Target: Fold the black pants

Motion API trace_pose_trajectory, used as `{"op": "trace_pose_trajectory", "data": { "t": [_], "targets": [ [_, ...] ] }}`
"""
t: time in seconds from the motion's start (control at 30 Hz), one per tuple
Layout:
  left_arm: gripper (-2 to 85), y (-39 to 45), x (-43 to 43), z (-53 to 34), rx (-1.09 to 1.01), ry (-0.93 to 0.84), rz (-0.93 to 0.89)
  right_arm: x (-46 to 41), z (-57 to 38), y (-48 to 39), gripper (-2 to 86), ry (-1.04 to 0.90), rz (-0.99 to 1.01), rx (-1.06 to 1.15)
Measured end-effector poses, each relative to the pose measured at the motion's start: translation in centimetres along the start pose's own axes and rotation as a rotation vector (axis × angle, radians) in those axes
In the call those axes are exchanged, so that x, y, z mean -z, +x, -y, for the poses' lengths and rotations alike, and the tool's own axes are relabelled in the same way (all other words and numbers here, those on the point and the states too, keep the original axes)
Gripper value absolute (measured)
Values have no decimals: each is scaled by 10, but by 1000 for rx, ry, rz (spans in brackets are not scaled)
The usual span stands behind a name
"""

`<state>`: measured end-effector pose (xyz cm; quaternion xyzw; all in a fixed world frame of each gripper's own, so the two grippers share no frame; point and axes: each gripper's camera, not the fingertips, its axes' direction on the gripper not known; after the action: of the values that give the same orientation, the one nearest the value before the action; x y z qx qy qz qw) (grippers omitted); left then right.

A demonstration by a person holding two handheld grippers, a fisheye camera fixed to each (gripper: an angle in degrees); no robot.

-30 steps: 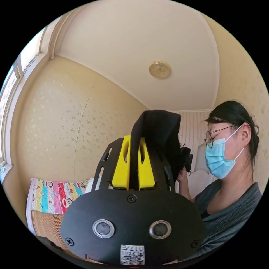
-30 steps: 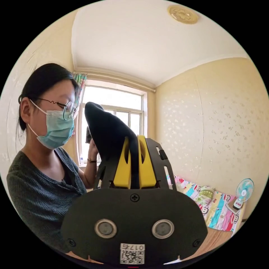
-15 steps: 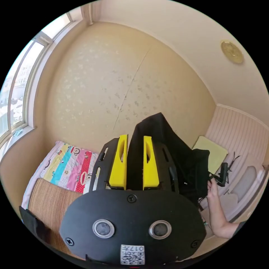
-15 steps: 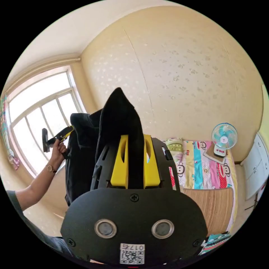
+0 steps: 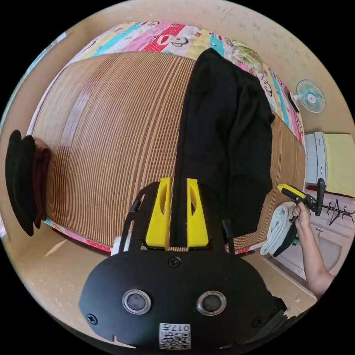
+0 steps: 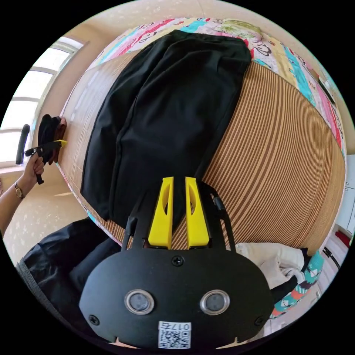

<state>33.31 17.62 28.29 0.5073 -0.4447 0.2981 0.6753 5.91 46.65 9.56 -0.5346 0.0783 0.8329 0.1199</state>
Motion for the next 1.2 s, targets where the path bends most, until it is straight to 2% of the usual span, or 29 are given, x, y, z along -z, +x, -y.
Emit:
{"op": "trace_pose_trajectory", "data": {
  "t": [0.1,0.23,0.3,0.43,0.5,0.63,0.7,0.83,0.9,1.0,1.03,1.07,1.13,1.2],
  "targets": [
    [103,-13,-50,1,43,-136,27,-23,-9,-4,109,-87,-33,16],
    [111,-29,-87,21,138,-222,21,-3,-14,-17,110,-24,-161,63],
    [110,-23,-84,33,110,-171,92,6,-13,-15,91,-26,-107,56],
    [94,-11,-81,80,107,-202,229,25,-11,13,54,17,-59,-3],
    [74,-18,-80,100,132,-215,194,31,-5,7,38,3,-130,85],
    [56,-55,-74,140,328,-247,127,37,11,-21,21,-128,-383,334],
    [50,-51,-73,160,253,-287,182,50,16,-9,19,-149,-335,326],
    [23,-3,-81,189,-205,-411,474,79,6,39,14,-209,-57,142],
    [16,3,-73,183,-314,-393,535,85,-20,43,13,-166,-93,119],
    [10,-51,-45,166,-148,-255,351,90,-60,44,12,-121,-156,94],
    [8,-86,-37,158,-1,-225,289,92,-70,47,13,-121,-145,61],
    [8,-120,-30,148,153,-200,256,94,-74,49,13,-127,-130,41],
    [7,-162,-19,134,326,-165,237,107,-86,61,18,-161,-56,-36],
    [9,-190,-8,123,419,-126,180,127,-101,71,23,-102,-14,-96]
  ]
}}
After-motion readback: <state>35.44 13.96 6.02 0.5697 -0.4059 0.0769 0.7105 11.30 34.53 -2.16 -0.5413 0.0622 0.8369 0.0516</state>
